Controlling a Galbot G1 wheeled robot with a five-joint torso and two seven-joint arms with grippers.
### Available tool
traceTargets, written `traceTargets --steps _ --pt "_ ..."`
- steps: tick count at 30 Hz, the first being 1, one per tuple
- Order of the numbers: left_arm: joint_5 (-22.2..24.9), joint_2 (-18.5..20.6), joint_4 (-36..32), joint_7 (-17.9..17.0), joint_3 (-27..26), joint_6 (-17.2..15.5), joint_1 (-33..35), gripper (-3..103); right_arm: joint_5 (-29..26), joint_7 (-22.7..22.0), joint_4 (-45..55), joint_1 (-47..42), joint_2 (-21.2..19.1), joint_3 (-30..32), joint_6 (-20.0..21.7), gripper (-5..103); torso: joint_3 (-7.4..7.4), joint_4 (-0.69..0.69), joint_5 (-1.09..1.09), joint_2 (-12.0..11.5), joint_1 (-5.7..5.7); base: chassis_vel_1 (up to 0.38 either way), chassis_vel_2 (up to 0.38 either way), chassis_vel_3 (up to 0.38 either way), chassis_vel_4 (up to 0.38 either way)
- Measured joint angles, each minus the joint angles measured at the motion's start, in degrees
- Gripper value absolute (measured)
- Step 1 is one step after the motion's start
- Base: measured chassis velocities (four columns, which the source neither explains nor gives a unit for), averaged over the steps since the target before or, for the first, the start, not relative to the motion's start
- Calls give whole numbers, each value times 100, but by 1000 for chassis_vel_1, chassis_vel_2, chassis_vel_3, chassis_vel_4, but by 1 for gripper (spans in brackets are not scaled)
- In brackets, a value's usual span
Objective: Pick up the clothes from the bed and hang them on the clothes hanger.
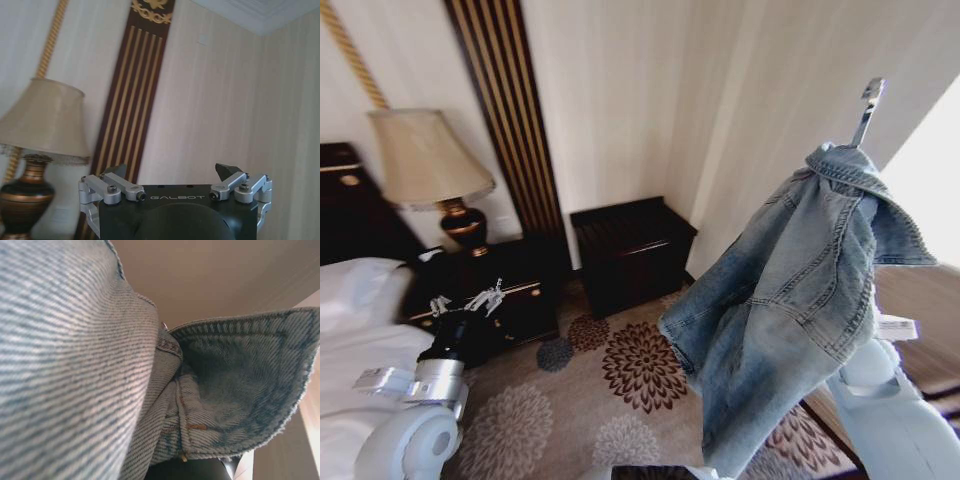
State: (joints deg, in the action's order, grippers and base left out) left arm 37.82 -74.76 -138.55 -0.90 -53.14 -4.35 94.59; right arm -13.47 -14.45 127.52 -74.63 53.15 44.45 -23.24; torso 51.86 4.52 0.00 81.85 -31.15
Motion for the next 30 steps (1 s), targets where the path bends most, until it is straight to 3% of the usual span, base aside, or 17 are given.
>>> traceTargets --steps 30 --pt "48 49 26 80 -56 85 7 100 28 -4 82 -114 19 144 25 17 0 0 0 0 0 -128 -130 -129 -127"
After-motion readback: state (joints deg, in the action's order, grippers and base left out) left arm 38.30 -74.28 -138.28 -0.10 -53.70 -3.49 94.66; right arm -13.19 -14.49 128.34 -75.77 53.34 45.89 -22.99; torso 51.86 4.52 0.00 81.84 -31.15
